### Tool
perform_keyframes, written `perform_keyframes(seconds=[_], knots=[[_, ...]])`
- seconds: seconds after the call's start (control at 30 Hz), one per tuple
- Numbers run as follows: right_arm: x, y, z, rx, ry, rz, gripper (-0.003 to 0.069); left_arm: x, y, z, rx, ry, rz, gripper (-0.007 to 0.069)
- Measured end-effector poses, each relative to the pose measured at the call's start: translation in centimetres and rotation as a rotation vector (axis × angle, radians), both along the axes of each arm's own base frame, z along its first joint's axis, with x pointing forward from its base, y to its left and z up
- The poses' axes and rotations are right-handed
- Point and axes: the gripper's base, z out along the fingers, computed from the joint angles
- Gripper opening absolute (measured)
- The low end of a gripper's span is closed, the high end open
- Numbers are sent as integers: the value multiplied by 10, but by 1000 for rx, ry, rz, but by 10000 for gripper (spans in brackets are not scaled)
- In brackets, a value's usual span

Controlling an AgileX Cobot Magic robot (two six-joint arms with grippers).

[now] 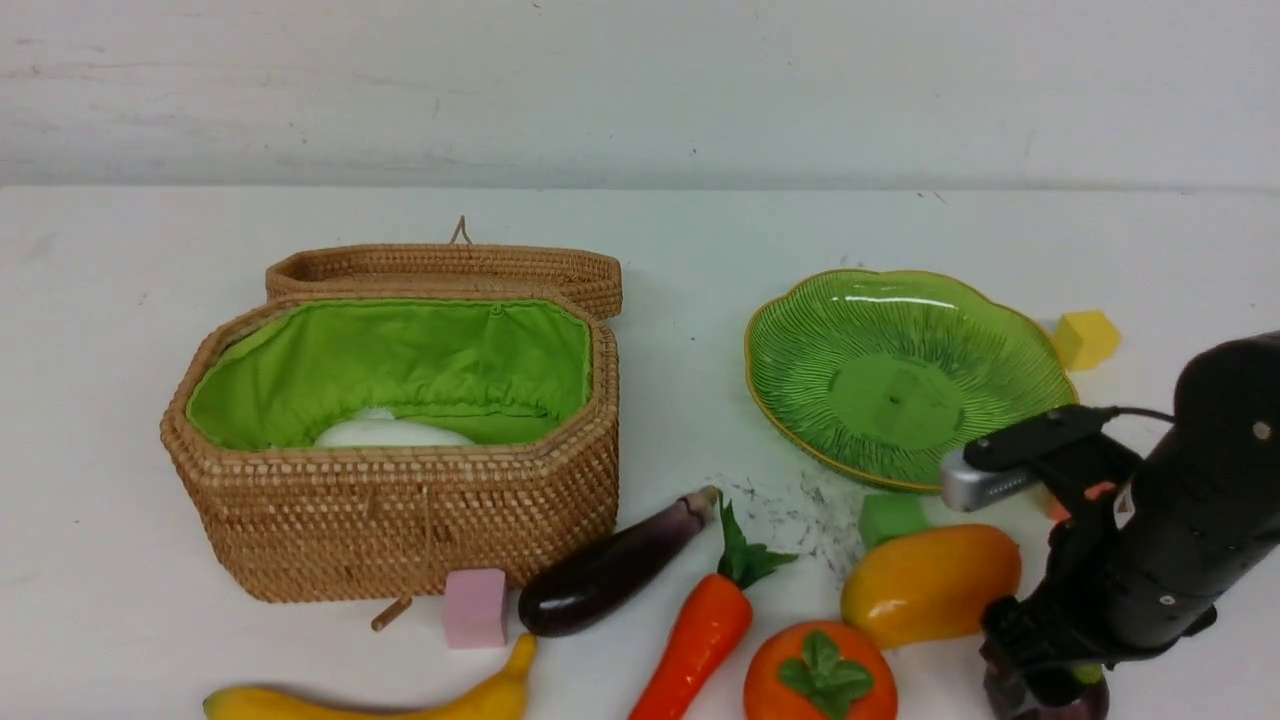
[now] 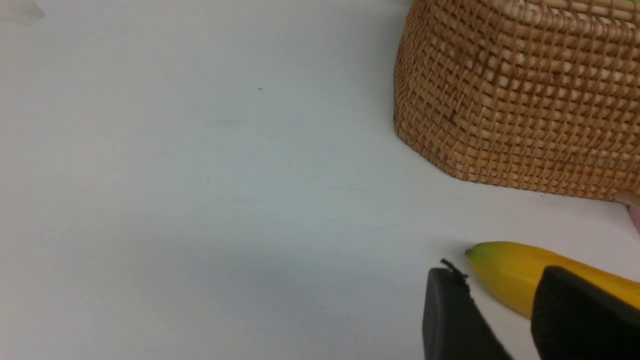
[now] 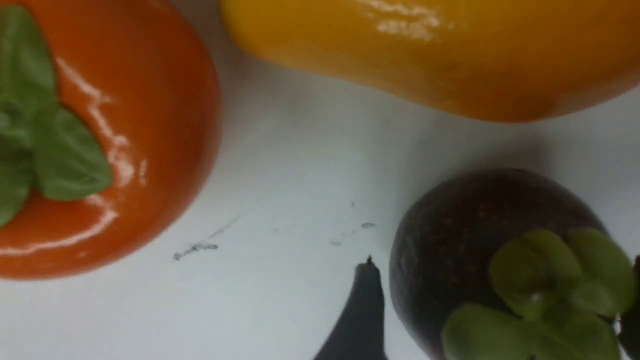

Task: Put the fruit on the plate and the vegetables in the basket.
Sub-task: Use the right arm to grab a mangosteen and put it into the right plate

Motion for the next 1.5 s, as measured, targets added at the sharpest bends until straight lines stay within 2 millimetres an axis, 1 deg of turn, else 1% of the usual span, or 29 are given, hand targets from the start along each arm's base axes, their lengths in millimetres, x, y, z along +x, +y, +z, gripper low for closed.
perform_keyframes(seconds=[0.1,0.17,0.23,0.27,0.37,0.4,0.53,0.57,0.63,0.73,0.77,0.83,0.87,0.9,0.93,0.97,1.0,1.03,1.1,1.13,1.17,1.2,1.23,1.3,1.33,1.37,1.4,1.5], knots=[[2,1,-9,-10,29,0,639,0,0,0,0,0,0,239],[3,1,-14,-21,46,4,615,0,0,0,0,0,0,239],[4,0,-15,-26,45,7,596,0,0,0,0,0,0,239],[4,0,-14,-37,45,15,571,0,0,0,0,0,0,239],[5,-2,-12,-58,51,30,569,0,0,0,0,0,0,239],[7,-1,-8,-61,45,33,569,0,0,0,0,0,0,239],[16,-3,18,-69,-31,43,569,0,0,0,0,0,0,239],[20,-6,31,-67,-69,36,569,0,0,0,0,0,0,239],[31,-15,48,-69,-130,7,569,0,0,0,0,0,0,239],[53,-28,79,-44,-239,-57,569,0,0,0,0,0,0,239],[58,-30,84,-33,-261,-72,569,0,0,0,0,0,0,239],[78,-35,101,-6,-332,-104,569,0,0,0,0,0,0,239],[85,-36,107,2,-356,-110,569,0,0,0,0,0,0,239],[102,-36,108,11,-376,-115,569,0,0,0,0,0,0,239],[107,-35,111,15,-390,-117,569,0,0,0,0,0,0,239],[114,-34,108,14,-384,-116,569,0,0,0,0,0,0,239],[131,-32,102,14,-387,-116,569,0,0,0,0,0,0,239],[144,-30,99,15,-393,-115,569,0,0,0,0,0,0,239],[169,-26,80,16,-380,-116,569,0,0,0,0,0,0,239],[180,-25,67,12,-364,-117,569,0,0,0,0,0,0,239],[182,-24,64,13,-364,-118,569,0,0,0,0,0,0,239],[200,-23,46,15,-358,-128,569,0,0,0,0,0,0,239],[204,-23,42,16,-357,-133,569,0,0,0,0,0,0,239],[225,-25,15,18,-347,-153,569,0,0,0,0,0,0,239],[227,-25,14,20,-352,-155,569,0,0,0,0,0,0,239],[235,-27,-2,24,-341,-178,569,0,0,0,0,0,0,239],[239,-29,-9,28,-338,-199,569,0,0,0,0,0,0,239],[244,-32,-10,43,-353,-242,569,0,0,0,0,0,0,239]])
